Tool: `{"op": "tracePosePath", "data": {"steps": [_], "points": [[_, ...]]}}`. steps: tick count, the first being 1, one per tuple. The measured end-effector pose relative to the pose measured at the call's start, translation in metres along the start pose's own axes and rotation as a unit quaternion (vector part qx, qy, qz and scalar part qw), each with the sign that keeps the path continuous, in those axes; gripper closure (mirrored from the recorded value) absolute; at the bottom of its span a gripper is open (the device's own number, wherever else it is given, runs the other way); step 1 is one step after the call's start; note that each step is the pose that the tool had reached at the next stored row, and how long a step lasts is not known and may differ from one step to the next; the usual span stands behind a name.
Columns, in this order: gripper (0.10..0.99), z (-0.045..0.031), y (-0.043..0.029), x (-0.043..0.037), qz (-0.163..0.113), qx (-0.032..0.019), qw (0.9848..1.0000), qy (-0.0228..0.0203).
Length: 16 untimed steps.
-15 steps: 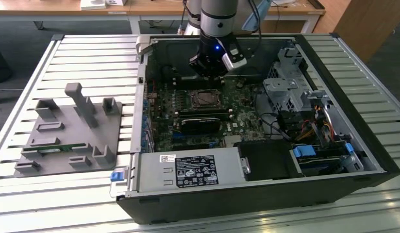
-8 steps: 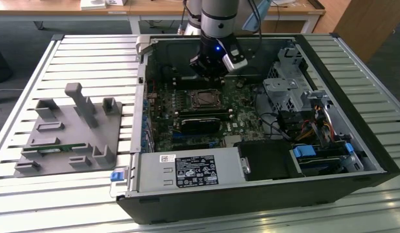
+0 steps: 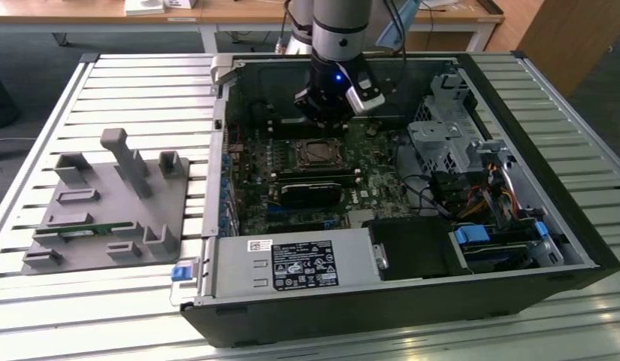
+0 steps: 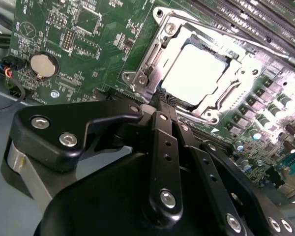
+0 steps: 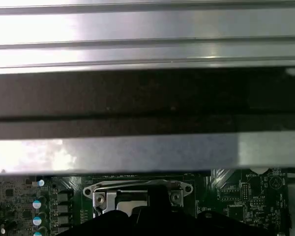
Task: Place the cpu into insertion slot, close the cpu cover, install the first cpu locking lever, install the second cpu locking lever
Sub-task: 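Install the second cpu locking lever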
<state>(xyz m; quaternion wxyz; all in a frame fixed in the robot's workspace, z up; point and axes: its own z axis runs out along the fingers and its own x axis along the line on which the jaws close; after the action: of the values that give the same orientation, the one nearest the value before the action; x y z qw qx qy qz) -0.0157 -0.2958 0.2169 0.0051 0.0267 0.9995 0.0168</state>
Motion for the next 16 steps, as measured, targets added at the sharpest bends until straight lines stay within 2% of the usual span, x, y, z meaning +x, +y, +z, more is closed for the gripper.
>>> {"op": "tracePosePath", "data": {"steps": [13,16], "points": [[0.98,-0.0003,-0.0137,-0.0008,0.0,0.0018,1.0,-0.0001],[0.98,-0.0011,-0.015,-0.0008,0.0,0.002,1.0,0.0]]}}
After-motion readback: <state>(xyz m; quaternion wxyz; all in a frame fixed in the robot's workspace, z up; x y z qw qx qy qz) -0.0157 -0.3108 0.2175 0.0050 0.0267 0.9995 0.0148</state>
